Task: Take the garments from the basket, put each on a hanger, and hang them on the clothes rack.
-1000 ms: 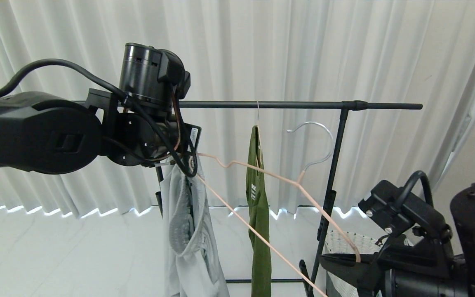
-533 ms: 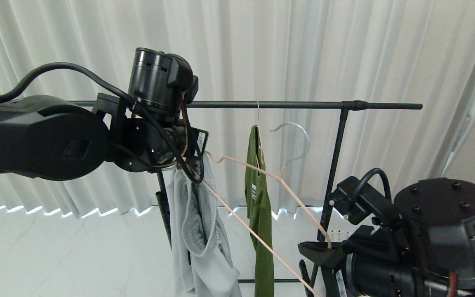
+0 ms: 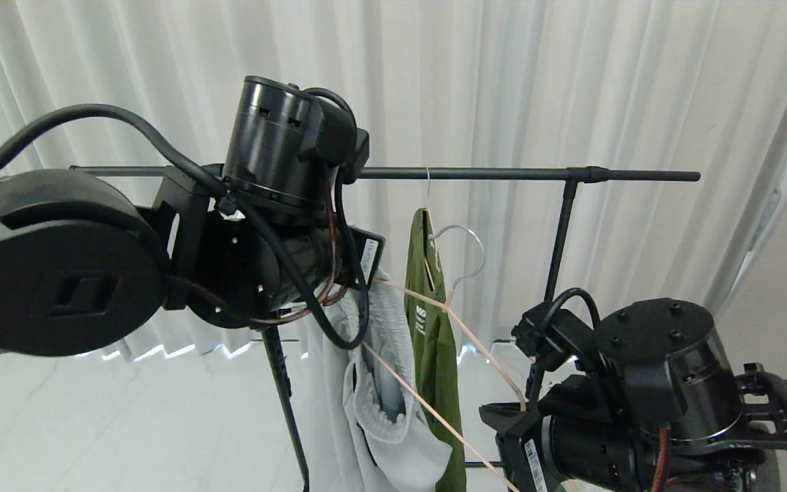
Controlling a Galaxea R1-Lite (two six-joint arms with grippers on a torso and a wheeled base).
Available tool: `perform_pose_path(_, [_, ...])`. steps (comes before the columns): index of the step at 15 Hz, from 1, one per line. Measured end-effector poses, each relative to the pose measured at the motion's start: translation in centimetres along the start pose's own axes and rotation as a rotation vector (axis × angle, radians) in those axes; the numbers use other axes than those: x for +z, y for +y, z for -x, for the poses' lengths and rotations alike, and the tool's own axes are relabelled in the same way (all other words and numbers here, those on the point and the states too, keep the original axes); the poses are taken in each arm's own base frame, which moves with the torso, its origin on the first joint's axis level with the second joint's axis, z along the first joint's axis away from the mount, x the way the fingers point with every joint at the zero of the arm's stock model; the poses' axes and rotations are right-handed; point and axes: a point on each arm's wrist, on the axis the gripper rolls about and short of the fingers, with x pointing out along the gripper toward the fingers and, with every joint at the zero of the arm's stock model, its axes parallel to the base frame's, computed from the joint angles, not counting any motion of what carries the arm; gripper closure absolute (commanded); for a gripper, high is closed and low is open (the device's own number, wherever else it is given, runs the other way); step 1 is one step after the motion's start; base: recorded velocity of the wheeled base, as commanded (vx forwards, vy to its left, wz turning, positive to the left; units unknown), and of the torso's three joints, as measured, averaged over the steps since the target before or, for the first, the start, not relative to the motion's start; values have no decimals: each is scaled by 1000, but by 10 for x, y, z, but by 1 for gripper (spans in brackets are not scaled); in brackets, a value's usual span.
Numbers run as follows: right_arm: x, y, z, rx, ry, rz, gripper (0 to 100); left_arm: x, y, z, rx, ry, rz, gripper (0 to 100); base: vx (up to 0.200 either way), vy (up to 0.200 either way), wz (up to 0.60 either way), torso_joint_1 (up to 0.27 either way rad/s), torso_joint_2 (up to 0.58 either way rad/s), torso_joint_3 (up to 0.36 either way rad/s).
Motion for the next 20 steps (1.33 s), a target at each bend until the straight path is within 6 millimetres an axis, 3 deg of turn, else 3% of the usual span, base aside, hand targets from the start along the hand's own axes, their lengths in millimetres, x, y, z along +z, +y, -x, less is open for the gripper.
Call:
perform_pose_path(11, [-1, -1, -3, -8, 4, -10, 100, 0, -51, 48, -232, -64, 3, 100, 0, 0, 0, 0, 0, 0])
perform_pose_path(14, [2, -1, 5, -12, -25, -19, 100, 0, -47, 44, -214, -59, 10, 100, 0, 0, 0, 0, 0, 0])
perform_pose_path(17, [9, -1, 13, 7, -161, -40, 100, 5, -41, 44, -201, -77, 38, 100, 0, 0, 0, 0, 0, 0])
perform_pose_path(20, [4, -4, 17, 18, -258, -51, 100, 11, -38, 48, -203, -98, 76, 100, 0, 0, 0, 0, 0, 0])
